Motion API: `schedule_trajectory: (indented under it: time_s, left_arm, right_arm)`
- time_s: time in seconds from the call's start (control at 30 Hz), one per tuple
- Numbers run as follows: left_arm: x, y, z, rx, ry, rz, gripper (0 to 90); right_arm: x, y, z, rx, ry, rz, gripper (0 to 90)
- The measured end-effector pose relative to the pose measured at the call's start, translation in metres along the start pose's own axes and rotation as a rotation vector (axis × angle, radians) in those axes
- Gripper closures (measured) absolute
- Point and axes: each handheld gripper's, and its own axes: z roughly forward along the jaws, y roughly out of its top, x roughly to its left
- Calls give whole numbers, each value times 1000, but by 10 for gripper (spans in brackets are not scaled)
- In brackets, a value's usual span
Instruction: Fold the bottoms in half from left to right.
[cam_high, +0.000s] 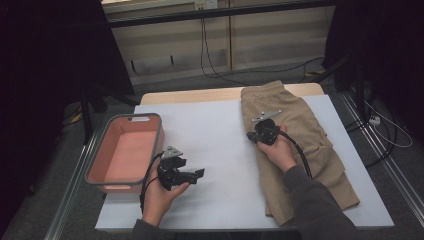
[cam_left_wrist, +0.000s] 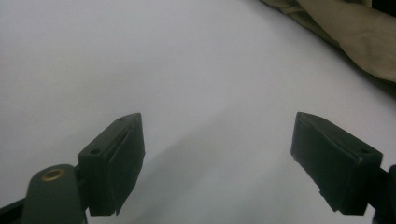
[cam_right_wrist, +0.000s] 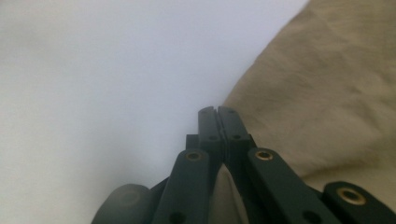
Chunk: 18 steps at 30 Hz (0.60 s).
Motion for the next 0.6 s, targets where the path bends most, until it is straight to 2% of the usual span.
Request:
schedule_trajectory:
  time_s: [0.13, 0.2, 0.23, 0.27, 0.3, 0.33, 0.4, 0.5, 0.6]
  left_arm:
    - [-1, 3, 0, -15, -3, 1, 175]
    - [-1, 3, 0, -16, -4, 2, 174]
    - [-2, 4, 1, -12, -8, 2, 174]
    - [-2, 4, 1, -12, -8, 2, 175]
    - [-3, 4, 2, -10, -10, 2, 174]
    - [-3, 4, 2, -10, -11, 2, 174]
    - [-3, 5, 2, -14, -8, 11, 174]
    - [-2, 4, 3, -11, -8, 5, 174]
    - [-2, 4, 3, -6, -12, 5, 174]
  right_arm:
    - [8, -1, 5, 20, 15, -21, 896]
    - [12, 0, 5, 25, 42, -30, 895]
    - [14, 0, 5, 27, 20, -50, 894]
    - [14, 0, 5, 27, 20, -50, 894]
    - [12, 0, 4, 24, -18, -41, 876]
    - [11, 1, 3, 16, -28, -21, 824]
    - [10, 2, 0, -1, -66, -5, 665]
    - [10, 4, 0, 4, -70, 6, 483]
    - [11, 3, 5, 31, -65, -8, 437]
